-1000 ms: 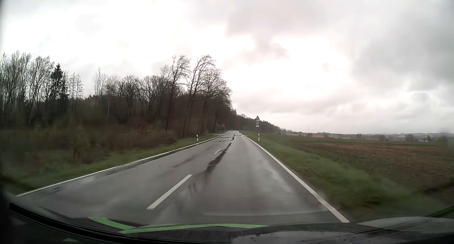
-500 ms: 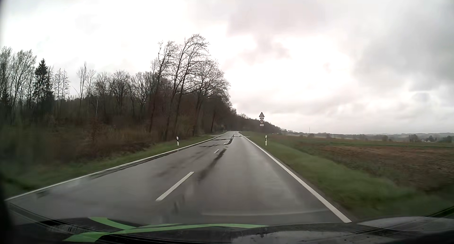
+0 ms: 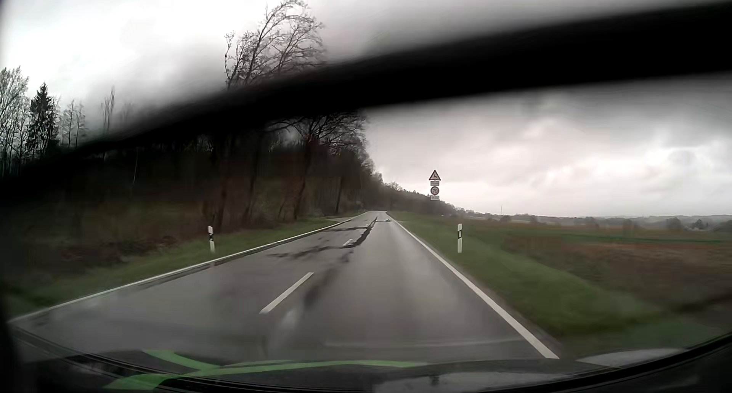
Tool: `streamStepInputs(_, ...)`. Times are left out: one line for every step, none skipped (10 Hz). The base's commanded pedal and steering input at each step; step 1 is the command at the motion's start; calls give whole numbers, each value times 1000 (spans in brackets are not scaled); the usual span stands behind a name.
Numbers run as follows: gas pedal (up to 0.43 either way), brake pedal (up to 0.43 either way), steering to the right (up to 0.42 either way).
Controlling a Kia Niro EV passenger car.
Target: Follow the waypoints while adhering to traffic rules and regulations
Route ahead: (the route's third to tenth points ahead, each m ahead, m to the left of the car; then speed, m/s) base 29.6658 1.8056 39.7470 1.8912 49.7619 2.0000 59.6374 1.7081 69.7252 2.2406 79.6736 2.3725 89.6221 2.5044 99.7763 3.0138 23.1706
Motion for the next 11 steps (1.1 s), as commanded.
streamStepInputs(67, 0, -4)
streamStepInputs(118, 0, -4)
streamStepInputs(150, 0, -4)
streamStepInputs(150, 0, -4)
streamStepInputs(150, 0, -4)
streamStepInputs(157, 0, -4)
streamStepInputs(157, 0, -4)
streamStepInputs(157, 0, -4)
streamStepInputs(150, 0, -4)
streamStepInputs(138, 0, -5)
streamStepInputs(138, 0, -5)
